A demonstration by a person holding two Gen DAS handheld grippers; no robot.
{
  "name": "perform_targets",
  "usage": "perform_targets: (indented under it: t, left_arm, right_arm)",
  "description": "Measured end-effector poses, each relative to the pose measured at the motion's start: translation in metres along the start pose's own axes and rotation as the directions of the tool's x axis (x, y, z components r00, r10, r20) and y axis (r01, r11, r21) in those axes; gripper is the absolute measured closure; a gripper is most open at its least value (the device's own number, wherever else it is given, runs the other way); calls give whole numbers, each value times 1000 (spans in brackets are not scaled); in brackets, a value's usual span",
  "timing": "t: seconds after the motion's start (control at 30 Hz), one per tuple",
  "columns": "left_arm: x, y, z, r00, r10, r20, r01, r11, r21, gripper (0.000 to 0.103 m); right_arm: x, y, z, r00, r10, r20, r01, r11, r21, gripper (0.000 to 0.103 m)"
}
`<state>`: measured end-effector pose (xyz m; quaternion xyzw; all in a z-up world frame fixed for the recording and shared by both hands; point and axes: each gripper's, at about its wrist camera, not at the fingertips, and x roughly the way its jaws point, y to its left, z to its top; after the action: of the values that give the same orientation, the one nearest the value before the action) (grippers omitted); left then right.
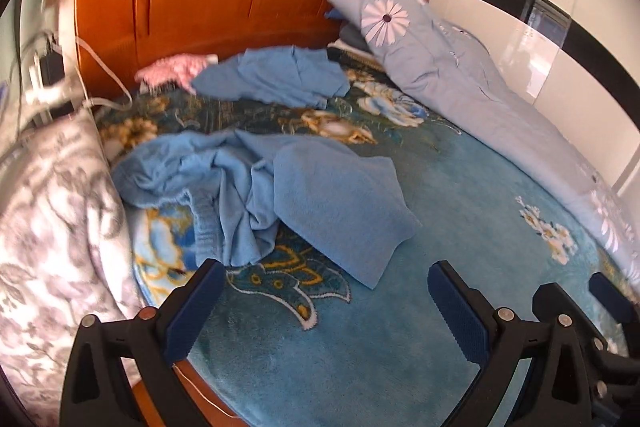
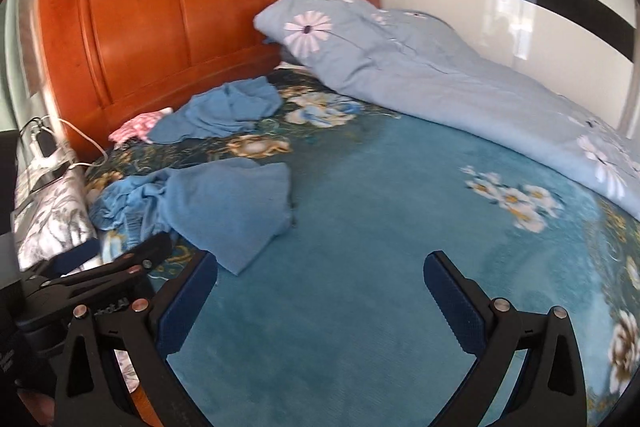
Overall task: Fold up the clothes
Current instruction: 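Move both tools toward the pile of light-blue clothes on the bed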
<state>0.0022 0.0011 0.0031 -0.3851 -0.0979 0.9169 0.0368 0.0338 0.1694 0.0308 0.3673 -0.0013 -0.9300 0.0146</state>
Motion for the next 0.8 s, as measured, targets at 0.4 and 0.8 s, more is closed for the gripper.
perform_targets:
  t: [0.4,0.8]
  left_arm:
    - [-12,0,-8,985,38,167,-46,998,45,0]
    - [1,9,3,982,43,183,-50,998,31,0]
  right_arm:
    - [-9,9,9,976,-29,218,17,998,52,0]
    - [26,30,9,947,56,317,-109,982,152,0]
